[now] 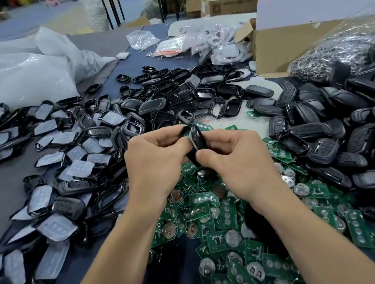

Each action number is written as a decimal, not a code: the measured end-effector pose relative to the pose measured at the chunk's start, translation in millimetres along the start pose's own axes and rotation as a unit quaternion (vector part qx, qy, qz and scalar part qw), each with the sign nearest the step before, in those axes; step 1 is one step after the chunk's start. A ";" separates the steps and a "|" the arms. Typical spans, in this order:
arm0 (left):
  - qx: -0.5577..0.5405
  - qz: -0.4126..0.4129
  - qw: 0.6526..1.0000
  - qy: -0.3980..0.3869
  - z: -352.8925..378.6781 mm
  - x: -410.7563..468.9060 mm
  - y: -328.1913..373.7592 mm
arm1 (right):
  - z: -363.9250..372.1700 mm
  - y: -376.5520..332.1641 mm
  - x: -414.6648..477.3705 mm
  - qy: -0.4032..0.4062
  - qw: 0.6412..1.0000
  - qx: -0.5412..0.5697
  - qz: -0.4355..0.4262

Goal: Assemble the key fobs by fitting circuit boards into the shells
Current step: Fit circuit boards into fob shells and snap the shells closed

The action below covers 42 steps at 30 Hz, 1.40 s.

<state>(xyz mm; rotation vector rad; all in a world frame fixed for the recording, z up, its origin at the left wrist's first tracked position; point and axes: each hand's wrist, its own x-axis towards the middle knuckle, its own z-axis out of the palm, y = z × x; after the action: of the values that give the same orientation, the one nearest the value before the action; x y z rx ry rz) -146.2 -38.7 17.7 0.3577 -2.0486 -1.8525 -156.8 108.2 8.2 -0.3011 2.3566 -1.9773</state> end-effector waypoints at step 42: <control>-0.005 0.069 0.998 -0.014 4.7 -5.2 3.4 | 15.0 -8.4 -16.1 0.145 0.923 -0.295 -0.198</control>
<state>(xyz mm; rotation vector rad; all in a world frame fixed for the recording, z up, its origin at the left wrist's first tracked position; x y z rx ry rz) -143.3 -31.9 20.2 0.1834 -2.0271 -1.7948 -137.6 95.2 12.4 -0.5828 3.2830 -1.4410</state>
